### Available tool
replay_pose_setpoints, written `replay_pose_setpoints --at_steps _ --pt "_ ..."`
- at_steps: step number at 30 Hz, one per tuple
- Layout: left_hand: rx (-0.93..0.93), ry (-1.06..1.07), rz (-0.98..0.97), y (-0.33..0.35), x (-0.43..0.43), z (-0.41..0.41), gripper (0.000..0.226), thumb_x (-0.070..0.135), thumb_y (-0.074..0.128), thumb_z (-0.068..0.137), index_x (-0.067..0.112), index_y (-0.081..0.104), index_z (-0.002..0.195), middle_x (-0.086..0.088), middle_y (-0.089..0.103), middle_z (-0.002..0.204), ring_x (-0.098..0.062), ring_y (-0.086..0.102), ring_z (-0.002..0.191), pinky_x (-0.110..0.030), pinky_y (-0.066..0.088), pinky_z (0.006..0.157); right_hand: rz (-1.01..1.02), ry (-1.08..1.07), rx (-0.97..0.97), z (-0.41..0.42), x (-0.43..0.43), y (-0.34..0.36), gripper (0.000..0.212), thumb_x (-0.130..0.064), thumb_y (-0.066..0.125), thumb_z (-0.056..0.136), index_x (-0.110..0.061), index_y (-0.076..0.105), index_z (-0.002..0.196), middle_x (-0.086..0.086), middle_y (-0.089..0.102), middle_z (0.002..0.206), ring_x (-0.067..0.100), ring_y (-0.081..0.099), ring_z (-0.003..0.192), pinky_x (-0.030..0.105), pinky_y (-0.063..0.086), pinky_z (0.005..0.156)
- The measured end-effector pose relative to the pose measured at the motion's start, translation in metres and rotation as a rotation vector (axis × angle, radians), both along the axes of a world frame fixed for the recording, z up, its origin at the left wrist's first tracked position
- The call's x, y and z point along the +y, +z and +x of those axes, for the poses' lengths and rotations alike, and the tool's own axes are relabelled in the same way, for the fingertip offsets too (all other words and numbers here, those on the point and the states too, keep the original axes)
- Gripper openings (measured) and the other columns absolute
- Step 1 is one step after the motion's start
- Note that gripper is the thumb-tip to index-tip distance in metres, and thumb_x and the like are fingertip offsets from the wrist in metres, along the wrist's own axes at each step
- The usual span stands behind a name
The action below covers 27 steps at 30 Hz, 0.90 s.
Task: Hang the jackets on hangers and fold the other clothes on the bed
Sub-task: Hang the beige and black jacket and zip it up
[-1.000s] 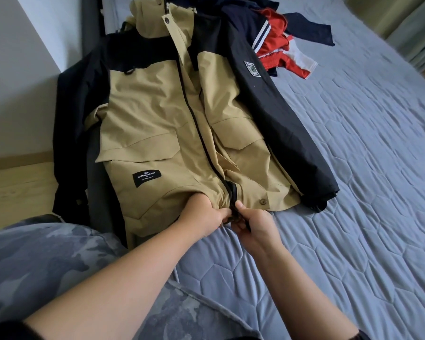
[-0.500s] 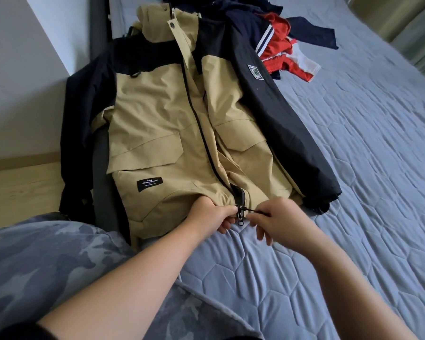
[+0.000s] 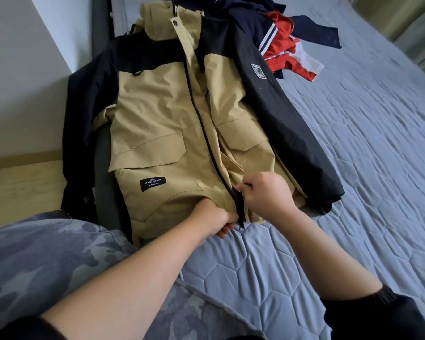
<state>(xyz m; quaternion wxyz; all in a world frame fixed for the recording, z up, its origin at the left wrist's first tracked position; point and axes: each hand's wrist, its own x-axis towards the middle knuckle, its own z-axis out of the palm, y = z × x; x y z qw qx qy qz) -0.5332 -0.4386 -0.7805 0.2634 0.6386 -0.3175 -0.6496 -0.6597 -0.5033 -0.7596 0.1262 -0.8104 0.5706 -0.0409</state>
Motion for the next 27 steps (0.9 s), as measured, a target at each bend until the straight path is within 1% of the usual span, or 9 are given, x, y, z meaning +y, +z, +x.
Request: replay_pose_setpoints --at_steps 7,12,14,16,18,21,23,25,27 --pt "-0.039 -0.090 0.064 -0.004 0.003 -0.001 0.029 0.004 0.061 0.090 0.005 0.053 0.063 -0.007 0.051 0.057 -0.013 0.043 0.045 -0.017 0.037 0.036 0.003 0.004 -0.027 0.011 -0.026 -0.011 0.030 -0.026 0.056 0.090 -0.015 0.055 0.062 -0.006 0.048 0.056 0.019 0.049 0.061 0.026 0.030 0.050" --pt "-0.083 -0.155 0.122 -0.008 -0.001 -0.001 0.029 0.005 0.056 0.093 0.007 0.049 0.064 -0.006 0.049 0.058 -0.012 0.041 0.047 -0.016 0.035 0.035 -0.093 -0.149 -0.210 0.028 -0.051 -0.014 0.026 -0.025 0.055 0.091 -0.012 0.062 0.070 -0.003 0.056 0.066 0.020 0.052 0.069 0.028 0.035 0.059" --pt "-0.050 -0.262 0.281 -0.007 -0.003 -0.001 0.036 0.013 0.047 0.099 0.011 0.042 0.063 -0.003 0.043 0.054 -0.009 0.034 0.048 -0.014 0.028 0.035 0.035 -0.066 -0.124 0.037 -0.060 -0.012 0.029 -0.026 0.055 0.091 -0.011 0.059 0.067 -0.003 0.055 0.064 0.019 0.050 0.064 0.028 0.035 0.057" --pt "-0.003 -0.541 0.479 -0.002 -0.003 0.004 0.048 0.038 0.031 0.102 0.016 0.034 0.059 0.002 0.036 0.042 -0.005 0.028 0.043 -0.013 0.020 0.037 0.215 0.105 -0.005 0.045 -0.064 -0.009 0.029 -0.024 0.056 0.091 -0.011 0.058 0.065 -0.002 0.055 0.064 0.017 0.052 0.062 0.030 0.041 0.055" --pt "-0.032 -0.729 0.410 0.002 -0.005 0.014 0.066 0.061 0.024 0.096 0.012 0.048 0.059 0.002 0.049 0.038 -0.005 0.044 0.035 -0.011 0.031 0.036 0.262 0.174 0.040 0.045 -0.068 -0.003 0.032 -0.025 0.057 0.090 -0.016 0.056 0.059 -0.002 0.054 0.062 0.015 0.052 0.061 0.028 0.041 0.053" --pt "0.067 -0.380 0.069 0.011 -0.023 0.031 0.059 0.053 0.042 0.096 0.008 0.059 0.061 0.000 0.060 0.045 -0.009 0.051 0.034 -0.014 0.035 0.034 0.265 0.157 -0.016 0.037 -0.075 0.008 0.033 -0.027 0.062 0.088 -0.017 0.057 0.058 -0.002 0.057 0.059 0.016 0.056 0.061 0.028 0.044 0.054" --pt "-0.153 -0.081 -0.153 0.011 -0.043 0.039 0.045 0.043 0.061 0.089 0.012 0.054 0.057 -0.002 0.059 0.047 -0.016 0.050 0.040 -0.019 0.038 0.041 0.317 0.152 -0.041 0.034 -0.079 0.017 0.028 -0.027 0.063 0.087 -0.016 0.061 0.061 0.000 0.062 0.060 0.016 0.061 0.060 0.029 0.049 0.058" --pt "-0.574 -0.160 -0.230 0.003 -0.055 0.038 0.047 0.055 0.065 0.080 0.014 0.056 0.059 -0.007 0.063 0.063 -0.023 0.059 0.060 -0.029 0.046 0.058 0.365 0.157 -0.059 0.035 -0.081 0.025 0.028 -0.027 0.062 0.087 -0.018 0.061 0.061 0.000 0.063 0.059 0.014 0.061 0.057 0.029 0.051 0.060" --pt "-0.678 -0.254 -0.227 -0.009 -0.058 0.030 0.057 0.069 0.061 0.073 0.012 0.066 0.076 -0.007 0.068 0.081 -0.026 0.063 0.082 -0.034 0.051 0.072 0.409 0.184 -0.050 0.038 -0.084 0.030 0.029 -0.027 0.060 0.089 -0.015 0.062 0.062 -0.002 0.061 0.057 0.012 0.059 0.054 0.028 0.051 0.060"
